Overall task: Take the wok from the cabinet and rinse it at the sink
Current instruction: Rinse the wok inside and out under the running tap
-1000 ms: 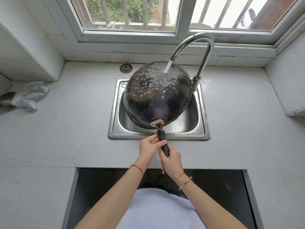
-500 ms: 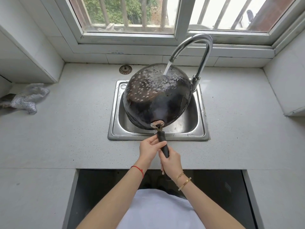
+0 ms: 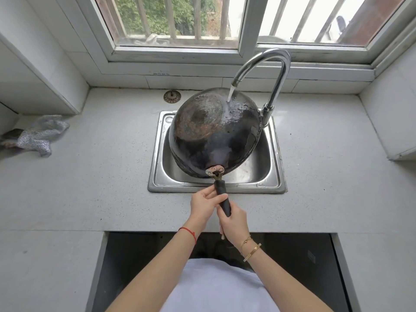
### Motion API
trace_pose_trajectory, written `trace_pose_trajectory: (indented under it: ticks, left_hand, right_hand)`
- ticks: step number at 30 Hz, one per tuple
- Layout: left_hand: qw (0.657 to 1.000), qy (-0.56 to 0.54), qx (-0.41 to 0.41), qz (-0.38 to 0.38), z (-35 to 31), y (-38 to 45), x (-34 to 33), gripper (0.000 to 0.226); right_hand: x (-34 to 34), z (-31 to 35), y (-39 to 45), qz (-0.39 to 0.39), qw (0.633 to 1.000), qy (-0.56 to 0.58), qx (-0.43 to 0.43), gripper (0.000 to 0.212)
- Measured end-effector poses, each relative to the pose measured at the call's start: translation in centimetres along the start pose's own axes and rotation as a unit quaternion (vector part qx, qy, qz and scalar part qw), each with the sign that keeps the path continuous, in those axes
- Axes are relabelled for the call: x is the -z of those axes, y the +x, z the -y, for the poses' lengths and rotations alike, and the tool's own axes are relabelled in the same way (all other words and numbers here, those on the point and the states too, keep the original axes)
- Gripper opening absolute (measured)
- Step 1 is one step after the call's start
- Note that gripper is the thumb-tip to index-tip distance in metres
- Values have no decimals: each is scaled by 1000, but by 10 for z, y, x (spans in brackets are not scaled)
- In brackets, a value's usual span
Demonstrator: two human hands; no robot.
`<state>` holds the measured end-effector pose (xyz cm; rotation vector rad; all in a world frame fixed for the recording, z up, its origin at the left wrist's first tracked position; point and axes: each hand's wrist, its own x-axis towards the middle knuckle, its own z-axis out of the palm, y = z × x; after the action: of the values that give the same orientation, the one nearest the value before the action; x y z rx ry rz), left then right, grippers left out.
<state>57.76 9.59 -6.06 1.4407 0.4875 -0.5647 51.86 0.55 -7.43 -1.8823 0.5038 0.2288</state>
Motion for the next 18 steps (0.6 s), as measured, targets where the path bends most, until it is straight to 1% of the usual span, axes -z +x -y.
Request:
trace_pose_trajectory:
  ticks: [8, 15, 18]
  left_hand:
    - [1000, 0, -3, -1, 0, -5, 1, 45]
    - [999, -48, -6, 20, 7, -15, 4, 43]
    - [998, -59, -9, 30, 9, -18, 5, 37]
  right_hand:
    - [0, 1, -4, -9, 1000, -20, 11, 11]
    - [4, -1, -11, -27, 995, -84, 36, 16]
    - [4, -1, -14, -34, 993, -99, 46, 15]
